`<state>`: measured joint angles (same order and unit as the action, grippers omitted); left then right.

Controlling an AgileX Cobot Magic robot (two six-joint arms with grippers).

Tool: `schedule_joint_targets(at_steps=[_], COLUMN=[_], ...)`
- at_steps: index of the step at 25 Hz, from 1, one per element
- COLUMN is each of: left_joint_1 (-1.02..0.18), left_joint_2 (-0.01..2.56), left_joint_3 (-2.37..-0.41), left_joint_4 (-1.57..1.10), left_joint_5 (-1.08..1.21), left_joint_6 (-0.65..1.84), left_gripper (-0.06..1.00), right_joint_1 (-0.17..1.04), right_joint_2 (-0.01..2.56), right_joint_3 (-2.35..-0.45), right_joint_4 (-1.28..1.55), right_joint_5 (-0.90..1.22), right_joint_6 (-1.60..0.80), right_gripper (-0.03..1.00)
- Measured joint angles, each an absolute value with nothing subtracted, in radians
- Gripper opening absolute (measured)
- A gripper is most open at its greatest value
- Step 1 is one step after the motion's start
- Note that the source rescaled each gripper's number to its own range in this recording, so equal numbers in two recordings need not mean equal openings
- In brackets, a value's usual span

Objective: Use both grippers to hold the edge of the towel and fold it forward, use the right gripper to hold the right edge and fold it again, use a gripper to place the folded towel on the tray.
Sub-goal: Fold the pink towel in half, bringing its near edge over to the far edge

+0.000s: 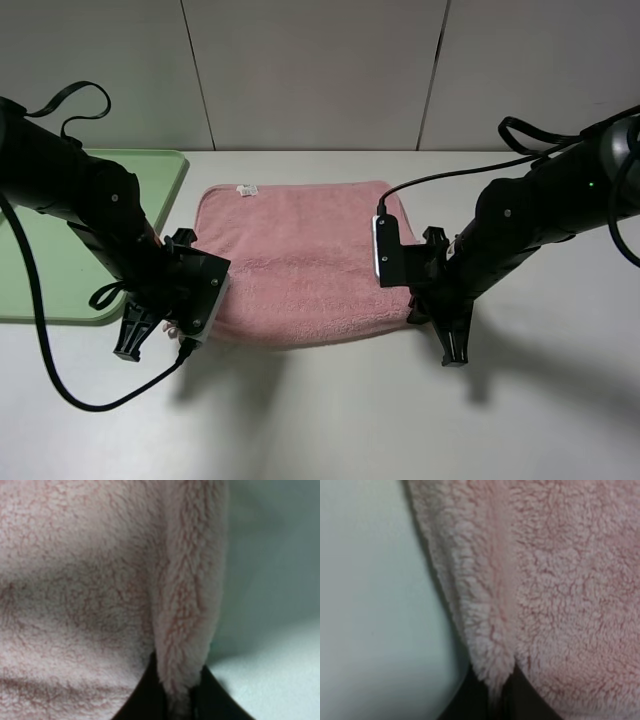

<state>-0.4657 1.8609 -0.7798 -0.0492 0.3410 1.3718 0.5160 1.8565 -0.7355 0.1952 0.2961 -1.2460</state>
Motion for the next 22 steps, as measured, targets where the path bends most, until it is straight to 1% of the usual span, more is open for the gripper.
schedule_joint_targets(at_steps=[6,13,22], left_joint_1=[-0.466,-0.467,-0.468], left_joint_2=[1.861,1.859,1.768], left_joint_3=[-0.780,-0.782,-0.781], left_joint_4=[-0.050,-0.051,-0.055], left_joint_5=[0.349,0.391,0.479], left_joint_6=[1.363,1.273,1.196], left_gripper=[0.00,0.00,0.00], right_joint_1=[0.516,0.516,0.516], right_joint_2=[1.857,1.856,1.810], right_joint_3=[-0.736,-0.736,-0.736], right_joint_4=[0.195,0.197,0.202], right_joint_5=[0.297,0.320,0.365], right_joint_6=[-1.246,-1.241,-1.199], right_gripper=[0.00,0.00,0.00])
